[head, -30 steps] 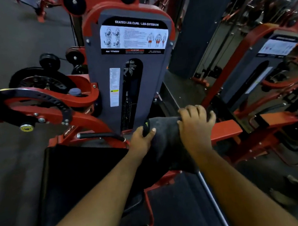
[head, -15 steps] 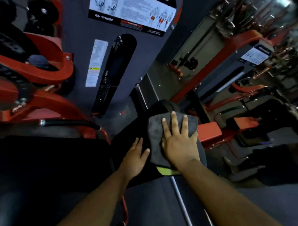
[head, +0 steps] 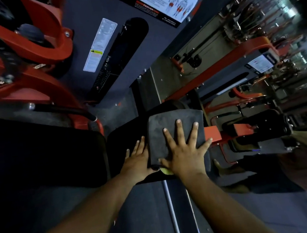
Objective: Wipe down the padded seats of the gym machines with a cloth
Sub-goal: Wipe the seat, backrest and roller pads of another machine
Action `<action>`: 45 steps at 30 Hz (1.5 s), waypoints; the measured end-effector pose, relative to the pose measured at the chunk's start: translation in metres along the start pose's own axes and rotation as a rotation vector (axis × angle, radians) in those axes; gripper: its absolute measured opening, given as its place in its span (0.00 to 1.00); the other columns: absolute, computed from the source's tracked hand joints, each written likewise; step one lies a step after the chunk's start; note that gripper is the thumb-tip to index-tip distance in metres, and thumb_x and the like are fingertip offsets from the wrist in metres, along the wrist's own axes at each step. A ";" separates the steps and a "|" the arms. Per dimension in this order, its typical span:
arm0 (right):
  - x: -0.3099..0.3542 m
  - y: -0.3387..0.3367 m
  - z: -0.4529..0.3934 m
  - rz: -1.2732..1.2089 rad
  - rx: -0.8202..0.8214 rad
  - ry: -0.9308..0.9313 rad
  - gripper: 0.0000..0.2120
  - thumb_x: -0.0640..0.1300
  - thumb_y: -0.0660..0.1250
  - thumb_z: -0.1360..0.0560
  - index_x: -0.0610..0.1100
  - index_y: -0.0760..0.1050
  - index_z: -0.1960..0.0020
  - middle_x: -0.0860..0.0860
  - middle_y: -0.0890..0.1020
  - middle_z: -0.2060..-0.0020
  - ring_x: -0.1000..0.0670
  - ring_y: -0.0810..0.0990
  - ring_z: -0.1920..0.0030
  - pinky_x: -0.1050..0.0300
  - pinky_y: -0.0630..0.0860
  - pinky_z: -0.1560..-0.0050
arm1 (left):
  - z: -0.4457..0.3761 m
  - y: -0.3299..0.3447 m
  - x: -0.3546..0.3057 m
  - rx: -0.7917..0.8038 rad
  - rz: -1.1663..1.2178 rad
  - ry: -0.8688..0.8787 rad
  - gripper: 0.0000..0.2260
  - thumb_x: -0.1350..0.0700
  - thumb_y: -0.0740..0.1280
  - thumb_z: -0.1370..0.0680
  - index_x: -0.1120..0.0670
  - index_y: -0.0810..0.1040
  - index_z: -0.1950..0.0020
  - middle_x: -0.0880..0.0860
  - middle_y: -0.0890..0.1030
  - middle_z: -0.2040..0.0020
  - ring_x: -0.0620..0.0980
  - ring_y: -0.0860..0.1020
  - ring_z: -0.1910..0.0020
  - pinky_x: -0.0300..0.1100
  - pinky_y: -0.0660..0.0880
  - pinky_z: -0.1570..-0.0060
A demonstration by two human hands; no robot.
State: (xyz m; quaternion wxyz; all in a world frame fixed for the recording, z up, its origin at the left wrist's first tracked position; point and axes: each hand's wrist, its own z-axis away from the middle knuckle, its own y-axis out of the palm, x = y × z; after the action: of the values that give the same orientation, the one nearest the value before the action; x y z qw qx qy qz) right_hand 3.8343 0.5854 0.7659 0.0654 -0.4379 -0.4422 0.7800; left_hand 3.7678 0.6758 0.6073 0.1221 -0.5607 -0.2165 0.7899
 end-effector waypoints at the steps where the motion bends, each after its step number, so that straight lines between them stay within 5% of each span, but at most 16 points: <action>1: 0.000 -0.005 -0.011 0.004 -0.019 -0.005 0.47 0.76 0.55 0.25 0.59 0.33 0.19 0.44 0.29 0.20 0.26 0.26 0.25 0.13 0.53 0.37 | -0.002 -0.002 0.004 0.000 -0.001 -0.006 0.54 0.32 0.70 0.26 0.47 0.33 0.18 0.49 0.29 0.19 0.51 0.35 0.18 0.61 0.42 0.20; 4: 0.003 -0.016 -0.051 0.042 -0.042 -0.042 0.44 0.73 0.55 0.23 0.60 0.34 0.19 0.42 0.31 0.20 0.23 0.32 0.25 0.15 0.55 0.36 | -0.014 -0.005 0.014 0.035 0.055 -0.013 0.60 0.31 0.73 0.30 0.47 0.28 0.20 0.48 0.25 0.21 0.50 0.33 0.19 0.60 0.41 0.20; 9: 0.008 -0.045 -0.108 0.245 -0.002 -0.144 0.41 0.74 0.53 0.24 0.60 0.44 0.17 0.43 0.42 0.17 0.25 0.40 0.22 0.12 0.42 0.37 | -0.020 0.000 0.020 0.044 0.102 0.002 0.62 0.32 0.74 0.30 0.48 0.28 0.20 0.45 0.22 0.23 0.48 0.32 0.19 0.61 0.41 0.20; 16: -0.004 -0.017 -0.024 0.274 -0.045 -0.260 0.36 0.67 0.52 0.20 0.52 0.54 0.17 0.44 0.53 0.17 0.33 0.45 0.19 0.17 0.42 0.31 | -0.002 0.028 0.026 -0.010 0.198 -0.041 0.56 0.31 0.70 0.27 0.44 0.31 0.19 0.47 0.29 0.19 0.51 0.39 0.17 0.61 0.45 0.20; 20: 0.004 -0.023 -0.038 0.351 -0.009 -0.256 0.43 0.73 0.49 0.23 0.50 0.48 0.16 0.40 0.45 0.17 0.29 0.34 0.21 0.17 0.29 0.34 | -0.002 0.039 0.034 -0.057 0.282 -0.048 0.55 0.30 0.70 0.28 0.44 0.32 0.18 0.47 0.33 0.17 0.51 0.40 0.17 0.62 0.47 0.21; 27: 0.075 0.001 -0.119 0.526 0.049 -0.495 0.47 0.79 0.47 0.27 0.56 0.38 0.17 0.36 0.40 0.18 0.24 0.37 0.23 0.16 0.36 0.34 | 0.001 0.070 0.090 -0.012 0.354 -0.215 0.58 0.27 0.69 0.31 0.45 0.34 0.18 0.49 0.35 0.16 0.53 0.42 0.17 0.63 0.47 0.20; 41: 0.224 0.110 -0.158 0.633 0.107 -0.578 0.49 0.82 0.48 0.30 0.58 0.43 0.17 0.37 0.41 0.18 0.22 0.40 0.23 0.14 0.40 0.36 | 0.016 0.167 0.167 -0.194 0.424 -0.269 0.44 0.30 0.63 0.23 0.45 0.44 0.16 0.51 0.46 0.15 0.54 0.51 0.17 0.56 0.53 0.20; 45: 0.250 0.136 -0.143 0.664 0.122 -0.635 0.42 0.74 0.53 0.24 0.56 0.49 0.17 0.35 0.40 0.19 0.24 0.37 0.23 0.14 0.37 0.36 | 0.023 0.171 0.161 -0.220 0.444 -0.275 0.46 0.30 0.64 0.24 0.47 0.44 0.16 0.51 0.50 0.16 0.54 0.52 0.17 0.54 0.54 0.21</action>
State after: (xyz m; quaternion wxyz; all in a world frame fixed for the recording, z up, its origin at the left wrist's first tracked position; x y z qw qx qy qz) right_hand 3.8268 0.7161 0.4757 -0.3009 -0.2907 -0.2295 0.8788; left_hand 3.7001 0.5913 0.3974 -0.1462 -0.4920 -0.1874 0.8375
